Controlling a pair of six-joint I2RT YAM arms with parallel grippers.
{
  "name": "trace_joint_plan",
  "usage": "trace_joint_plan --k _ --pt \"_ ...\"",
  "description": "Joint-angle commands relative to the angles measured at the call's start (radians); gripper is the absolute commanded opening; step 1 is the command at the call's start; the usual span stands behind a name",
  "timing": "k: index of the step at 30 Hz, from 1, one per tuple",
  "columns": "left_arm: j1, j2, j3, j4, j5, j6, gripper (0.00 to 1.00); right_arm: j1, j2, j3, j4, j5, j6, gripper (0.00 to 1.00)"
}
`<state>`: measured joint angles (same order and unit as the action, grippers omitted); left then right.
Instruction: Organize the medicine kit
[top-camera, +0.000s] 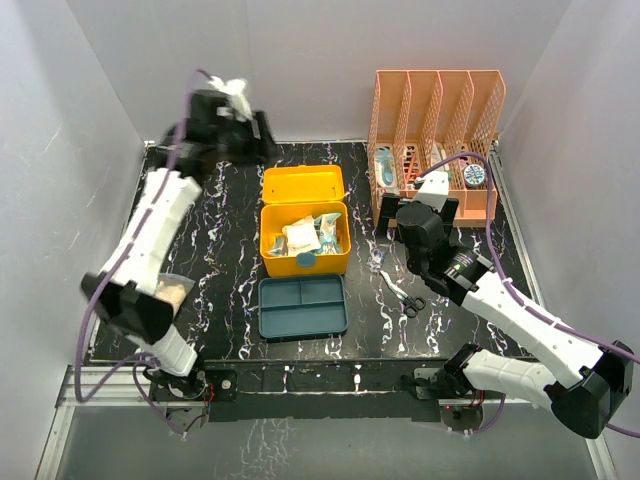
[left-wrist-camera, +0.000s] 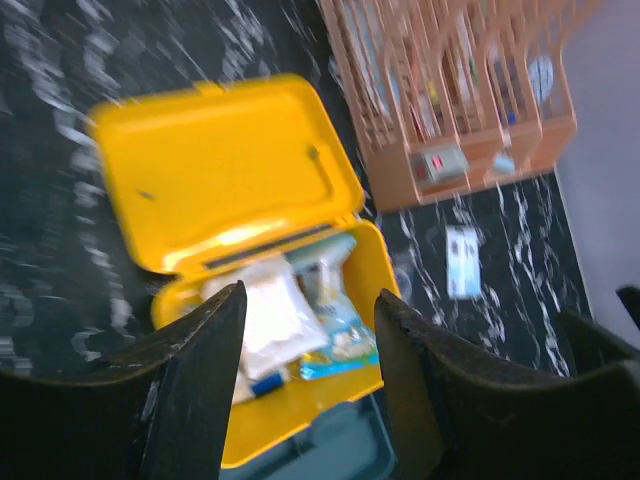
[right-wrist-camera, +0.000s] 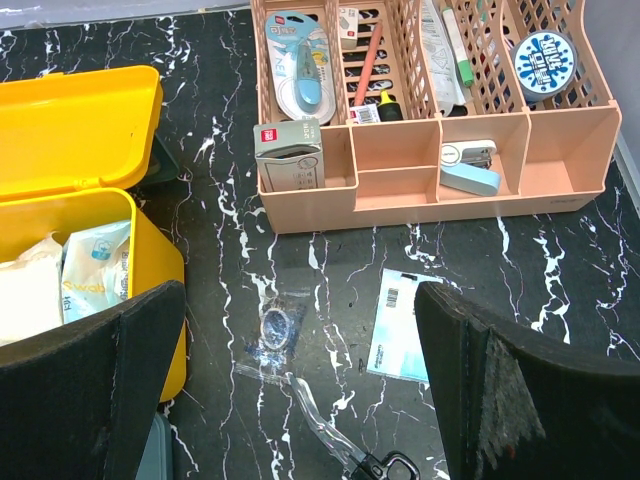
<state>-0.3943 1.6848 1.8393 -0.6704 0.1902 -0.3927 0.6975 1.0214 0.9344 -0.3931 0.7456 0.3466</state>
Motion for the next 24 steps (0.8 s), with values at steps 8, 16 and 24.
trace_joint_plan --k 8,16,24 --pt "0.504 -0.271 -0.234 -0.218 -0.11 0.413 0.54 -0.003 0.115 0.08 0.073 -0.075 -0.055 0.98" --pt "0.799 -0.306 -0.478 -0.264 0.14 0.841 0.54 0.001 0.144 0.134 0.066 -0.123 -0.047 0.98" --pt "0.925 -0.312 -0.752 -0.192 0.097 0.991 0.52 0.008 0.16 0.143 0.03 -0.165 -0.038 0.98"
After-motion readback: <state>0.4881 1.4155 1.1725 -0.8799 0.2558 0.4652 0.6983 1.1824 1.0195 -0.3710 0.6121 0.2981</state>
